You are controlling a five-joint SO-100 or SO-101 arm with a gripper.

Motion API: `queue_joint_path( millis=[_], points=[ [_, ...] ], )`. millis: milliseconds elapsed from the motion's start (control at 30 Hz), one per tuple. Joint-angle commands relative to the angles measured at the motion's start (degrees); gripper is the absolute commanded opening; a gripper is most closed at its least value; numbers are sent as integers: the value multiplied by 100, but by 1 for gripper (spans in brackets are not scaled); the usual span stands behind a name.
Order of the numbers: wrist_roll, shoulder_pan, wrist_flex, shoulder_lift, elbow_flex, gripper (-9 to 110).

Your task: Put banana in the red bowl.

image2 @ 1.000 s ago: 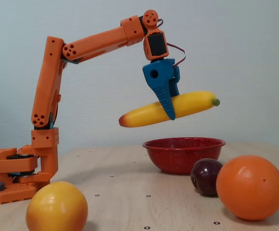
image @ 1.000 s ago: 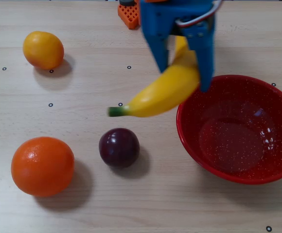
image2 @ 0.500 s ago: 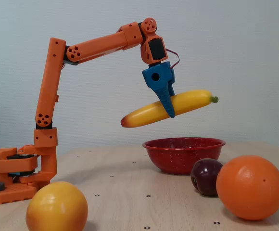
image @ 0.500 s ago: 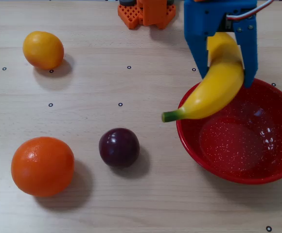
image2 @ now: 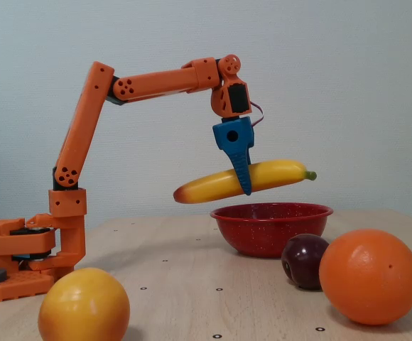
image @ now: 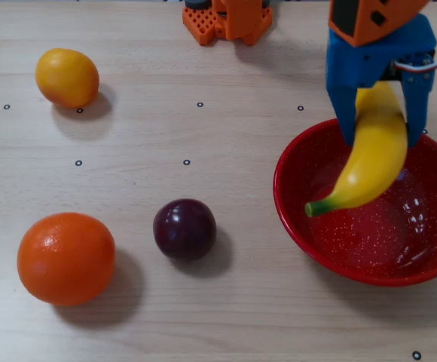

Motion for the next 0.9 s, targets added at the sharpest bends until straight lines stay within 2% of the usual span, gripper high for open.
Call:
queue_joint_path(
  millis=[0, 233, 600, 867],
  points=[
    [70, -114, -62, 229, -773, 0],
    [-167, -114, -325, -193, -949, 0],
    [-1318, 237, -923, -571, -844, 0],
    [-1749, 475, -1072, -615, -791, 17]
  ],
)
